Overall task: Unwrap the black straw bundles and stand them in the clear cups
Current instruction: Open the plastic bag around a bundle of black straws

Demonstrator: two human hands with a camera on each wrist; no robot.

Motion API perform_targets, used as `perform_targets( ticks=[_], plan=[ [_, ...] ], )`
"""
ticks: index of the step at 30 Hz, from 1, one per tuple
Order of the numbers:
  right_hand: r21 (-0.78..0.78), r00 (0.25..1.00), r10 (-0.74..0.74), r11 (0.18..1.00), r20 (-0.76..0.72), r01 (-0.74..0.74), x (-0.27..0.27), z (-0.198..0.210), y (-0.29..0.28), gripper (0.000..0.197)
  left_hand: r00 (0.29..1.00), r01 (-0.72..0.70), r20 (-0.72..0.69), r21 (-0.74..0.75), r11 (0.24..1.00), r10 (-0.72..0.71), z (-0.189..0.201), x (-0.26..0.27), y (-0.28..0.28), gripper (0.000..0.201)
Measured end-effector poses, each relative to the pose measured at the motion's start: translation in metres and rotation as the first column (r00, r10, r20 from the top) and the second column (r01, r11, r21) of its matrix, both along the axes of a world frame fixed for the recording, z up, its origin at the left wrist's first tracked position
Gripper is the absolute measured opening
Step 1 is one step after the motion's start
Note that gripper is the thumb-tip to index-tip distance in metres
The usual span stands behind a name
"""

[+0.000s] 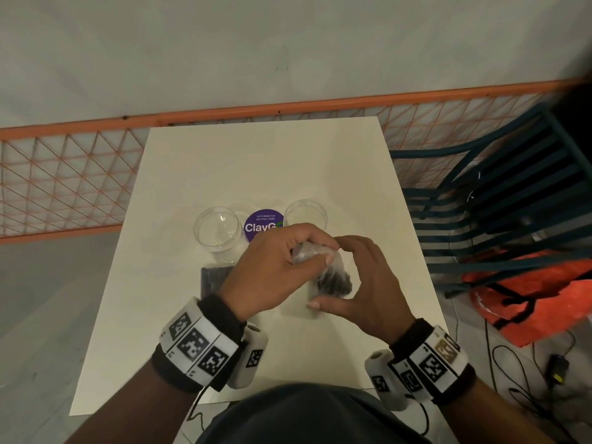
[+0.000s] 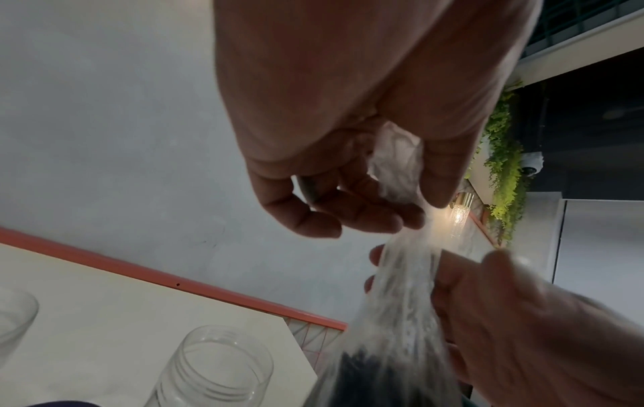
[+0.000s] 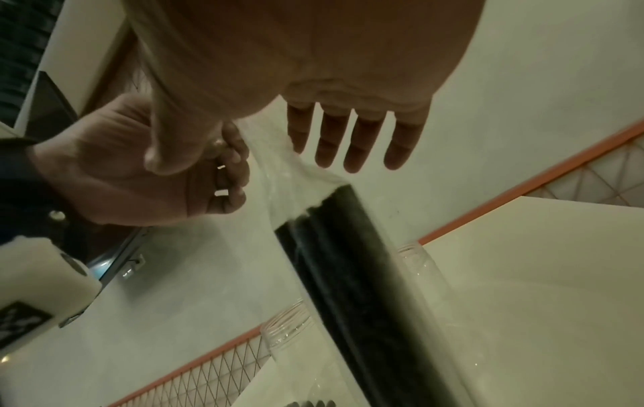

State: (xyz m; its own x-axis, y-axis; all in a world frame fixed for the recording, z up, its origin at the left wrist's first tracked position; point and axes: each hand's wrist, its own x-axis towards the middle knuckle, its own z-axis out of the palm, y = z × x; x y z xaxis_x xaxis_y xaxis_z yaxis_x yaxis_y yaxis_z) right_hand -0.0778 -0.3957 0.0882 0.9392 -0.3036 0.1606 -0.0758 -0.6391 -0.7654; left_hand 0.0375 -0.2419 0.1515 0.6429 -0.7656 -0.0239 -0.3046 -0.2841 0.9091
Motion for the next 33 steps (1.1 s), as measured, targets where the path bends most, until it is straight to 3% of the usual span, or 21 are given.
perform_targets(
  ticks=[3, 6, 11, 16, 18, 20, 23, 25, 29, 33],
  plan=[
    [-0.049, 0.999, -0.039, 0.998, 0.023, 0.04, 0.001, 0.0, -0.001, 0.072, 1.0, -0.017, 0.008, -0.017, 1.0, 0.017, -0.002, 0.001, 0.0, 0.017],
    [-0.002, 0.996, -0.036, 0.999, -0.087, 0.036, 0.005, -0.007, -0.002, 0.051, 1.0, -0.024, -0.004, -0.004, 1.0, 0.024, -0.006, 0.003, 0.0, 0.017],
    [0.113, 0.992, -0.023, 0.993, -0.125, 0.038, 0.006, -0.018, -0.005, 0.019, 0.973, -0.101, -0.218, -0.105, 0.989, 0.076, -0.01, 0.0, 0.008, 0.015],
    [0.178, 0.999, -0.021, 0.984, -0.038, 0.028, 0.003, -0.004, -0.004, 0.034, 0.874, -0.205, -0.479, -0.203, 0.957, 0.085, -0.017, -0.002, 0.02, 0.034],
    [0.232, 1.0, -0.027, 0.972, 0.012, 0.024, 0.004, 0.01, -0.001, 0.036, 0.804, -0.245, -0.592, -0.246, 0.938, 0.054, -0.021, -0.004, 0.023, 0.043],
    [0.313, 0.997, -0.056, 0.949, 0.052, 0.037, 0.006, 0.022, 0.002, 0.037, 0.752, -0.291, -0.658, -0.267, 0.919, 0.048, -0.022, -0.007, 0.021, 0.041],
    [0.479, 0.993, -0.048, 0.878, 0.106, -0.009, 0.009, 0.042, 0.007, 0.048, 0.784, -0.305, -0.616, -0.271, 0.913, 0.079, -0.024, -0.014, 0.016, 0.028],
    [0.566, 0.998, 0.004, 0.823, 0.065, -0.04, 0.013, 0.054, 0.009, 0.049, 0.821, -0.287, -0.566, -0.284, 0.915, 0.082, -0.023, -0.019, 0.012, 0.029],
    [0.51, 0.998, 0.05, 0.86, -0.023, -0.031, 0.017, 0.065, 0.008, 0.024, 0.858, -0.312, -0.487, -0.244, 0.918, 0.162, -0.017, -0.025, 0.006, 0.016],
    [0.65, 0.997, 0.03, 0.759, -0.073, 0.025, 0.012, 0.07, -0.002, 0.021, 0.823, -0.376, -0.522, -0.21, 0.902, 0.222, -0.014, -0.023, 0.007, 0.01]
  ],
)
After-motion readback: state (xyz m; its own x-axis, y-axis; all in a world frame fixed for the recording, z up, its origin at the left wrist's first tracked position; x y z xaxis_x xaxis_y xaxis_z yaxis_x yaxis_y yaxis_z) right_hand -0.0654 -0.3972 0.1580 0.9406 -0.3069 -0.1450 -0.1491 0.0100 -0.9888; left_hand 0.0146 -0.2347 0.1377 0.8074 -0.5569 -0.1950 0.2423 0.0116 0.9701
